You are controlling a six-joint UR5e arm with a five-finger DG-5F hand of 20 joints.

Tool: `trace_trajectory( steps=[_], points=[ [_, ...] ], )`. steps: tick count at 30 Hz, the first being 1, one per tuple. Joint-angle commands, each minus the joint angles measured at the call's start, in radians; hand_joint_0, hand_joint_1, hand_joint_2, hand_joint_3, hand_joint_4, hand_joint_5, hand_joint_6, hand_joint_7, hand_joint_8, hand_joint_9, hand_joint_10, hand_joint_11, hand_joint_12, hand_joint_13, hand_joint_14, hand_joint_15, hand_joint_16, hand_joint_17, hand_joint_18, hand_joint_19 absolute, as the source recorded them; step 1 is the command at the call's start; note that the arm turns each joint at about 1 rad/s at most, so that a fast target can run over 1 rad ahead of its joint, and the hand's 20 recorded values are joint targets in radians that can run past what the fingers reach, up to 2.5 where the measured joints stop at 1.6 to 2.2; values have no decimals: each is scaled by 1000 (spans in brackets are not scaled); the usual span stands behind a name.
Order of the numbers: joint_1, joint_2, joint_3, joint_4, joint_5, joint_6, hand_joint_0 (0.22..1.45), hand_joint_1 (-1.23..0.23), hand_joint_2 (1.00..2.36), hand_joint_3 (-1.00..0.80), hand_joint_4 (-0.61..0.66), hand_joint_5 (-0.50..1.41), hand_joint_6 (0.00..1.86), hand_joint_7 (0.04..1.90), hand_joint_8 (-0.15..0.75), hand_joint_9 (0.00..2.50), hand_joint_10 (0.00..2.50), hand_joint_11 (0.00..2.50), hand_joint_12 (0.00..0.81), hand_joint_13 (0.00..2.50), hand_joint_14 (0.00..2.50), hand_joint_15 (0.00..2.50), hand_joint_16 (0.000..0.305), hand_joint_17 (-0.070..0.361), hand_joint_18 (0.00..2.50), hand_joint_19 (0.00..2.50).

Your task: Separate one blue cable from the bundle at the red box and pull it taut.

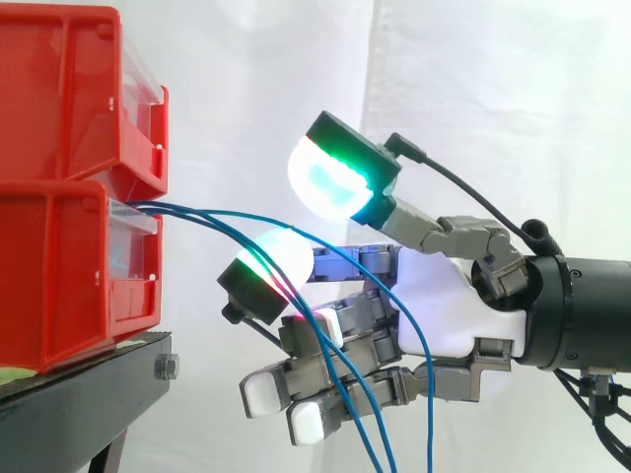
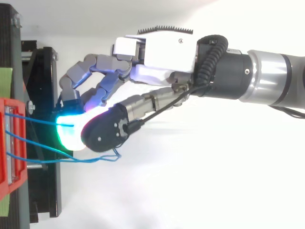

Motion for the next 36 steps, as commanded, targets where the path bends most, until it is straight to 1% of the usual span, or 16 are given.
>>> trace_trajectory(
  steps=[1,3,5,6,7,8,9,11,14,18,21,23,28,33,36],
  points=[
    [0,0,0,0,0,-1,578,-439,1000,-500,13,-202,851,1041,259,1050,25,1178,415,714,26,678,58,130,564,761],
    [0,0,0,0,0,-1,607,-467,1002,-476,0,-199,853,1050,253,1063,24,1195,408,716,25,674,57,128,566,765],
    [0,0,0,0,0,-1,608,-543,1011,-364,3,-198,860,1049,255,1061,26,1197,409,718,25,675,57,128,569,764],
    [0,0,0,0,0,-1,602,-557,1012,-334,1,-197,863,1045,259,1061,26,1196,410,719,24,675,57,128,569,764],
    [0,0,0,0,0,-1,589,-579,1015,-273,0,-197,869,1060,260,1057,24,1191,408,722,25,682,57,128,572,772],
    [0,0,0,0,0,-1,583,-617,1017,-214,5,-199,874,1117,261,1057,25,1189,409,727,24,683,57,129,576,772],
    [0,0,0,0,0,1,583,-617,1017,-214,5,-199,874,1117,261,1057,25,1189,409,727,24,683,57,129,576,772],
    [-1,0,0,0,0,1,583,-654,1020,-109,-14,-200,903,1095,270,1063,23,1187,416,744,25,680,59,132,601,764],
    [-1,0,2,2,0,2,591,-673,1022,-64,-47,-197,914,1104,274,1079,23,1184,423,755,25,685,60,135,614,755],
    [0,0,2,2,0,1,607,-696,1023,-43,-134,-195,916,1150,260,1082,23,1197,416,754,24,690,59,133,618,759],
    [0,0,2,2,0,1,613,-701,1022,-49,-153,-195,919,1141,259,1084,24,1198,411,756,25,678,59,132,621,757],
    [0,0,2,2,0,2,618,-701,1021,-71,-142,-198,920,1114,260,1084,24,1198,410,755,25,686,58,131,618,759],
    [0,0,0,2,0,2,621,-695,1023,-110,-109,-205,915,1135,243,1080,26,1208,398,755,24,688,57,128,608,759],
    [0,0,0,2,0,2,631,-691,1021,-150,-88,-210,917,1092,235,1090,26,1211,396,765,26,688,57,128,612,749],
    [-1,0,0,2,0,2,631,-690,1022,-164,-84,-211,914,1089,245,1103,24,1224,388,815,25,718,57,128,625,738]
  ],
)
